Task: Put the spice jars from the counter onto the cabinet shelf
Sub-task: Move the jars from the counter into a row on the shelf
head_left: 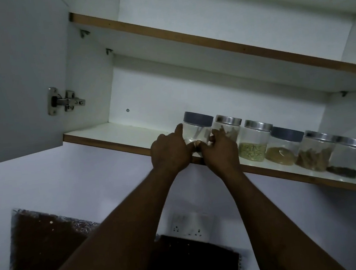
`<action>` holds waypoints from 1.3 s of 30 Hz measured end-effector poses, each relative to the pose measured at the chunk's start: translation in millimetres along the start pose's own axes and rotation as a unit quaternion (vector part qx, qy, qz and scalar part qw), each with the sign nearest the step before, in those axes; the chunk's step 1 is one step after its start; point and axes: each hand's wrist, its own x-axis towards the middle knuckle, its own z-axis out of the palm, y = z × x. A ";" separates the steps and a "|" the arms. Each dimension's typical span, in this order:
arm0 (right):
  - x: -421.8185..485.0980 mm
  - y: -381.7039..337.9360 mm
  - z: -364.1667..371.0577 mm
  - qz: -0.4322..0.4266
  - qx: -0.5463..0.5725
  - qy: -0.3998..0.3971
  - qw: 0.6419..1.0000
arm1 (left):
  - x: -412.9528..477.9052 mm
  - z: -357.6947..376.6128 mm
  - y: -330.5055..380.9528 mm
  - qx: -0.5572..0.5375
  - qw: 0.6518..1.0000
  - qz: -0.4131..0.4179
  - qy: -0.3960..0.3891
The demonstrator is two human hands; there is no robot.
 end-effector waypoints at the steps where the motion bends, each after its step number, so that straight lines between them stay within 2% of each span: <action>1: -0.6 1.0 1.4 -0.001 0.004 0.006 1.000 | 0.2 1.6 2.2 0.019 1.000 0.000 -0.009; 5: -1.4 4.3 5.4 0.001 -0.003 0.032 0.999 | -0.8 0.7 4.8 0.061 0.998 -0.002 -0.025; 10: -5.1 1.3 3.9 0.002 0.018 0.032 0.999 | -7.5 -5.1 3.5 0.015 0.999 0.011 0.032; 14: -19.0 -7.4 -5.5 -0.019 0.023 0.033 0.999 | -19.2 -21.6 0.5 -0.098 0.994 0.021 0.040; 17: -48.7 -12.0 -8.5 -0.081 0.047 0.069 0.993 | -41.4 -32.4 -2.5 -0.226 0.968 0.044 0.097; 18: -60.9 -13.0 -8.6 -0.100 0.066 0.084 0.989 | -52.6 -34.2 -2.7 -0.244 0.960 0.053 0.125; 20: -96.3 -9.1 1.1 -0.110 0.076 0.089 0.987 | -86.9 -29.2 -10.3 -0.260 0.956 0.049 0.130; 22: -139.6 4.5 20.1 -0.086 0.059 0.048 0.993 | -130.7 -13.5 -25.3 -0.280 0.957 0.030 0.063; 26: -232.7 50.0 57.5 0.034 0.008 -0.089 0.995 | -219.3 22.6 -66.9 -0.266 0.956 -0.019 -0.119; 29: -301.1 91.4 82.3 0.060 -0.033 -0.190 0.979 | -284.1 52.3 -101.1 -0.228 0.934 -0.014 -0.274; 31: -340.0 115.7 95.7 0.124 -0.043 -0.246 0.960 | -324.7 73.2 -120.1 -0.197 0.908 -0.049 -0.366; 34: -381.8 151.1 108.1 0.216 -0.084 -0.332 0.914 | -374.8 100.6 -141.9 -0.140 0.871 -0.098 -0.461; 39: -418.2 200.7 128.8 0.318 -0.131 -0.393 0.853 | -432.0 138.1 -150.7 -0.117 0.832 -0.106 -0.532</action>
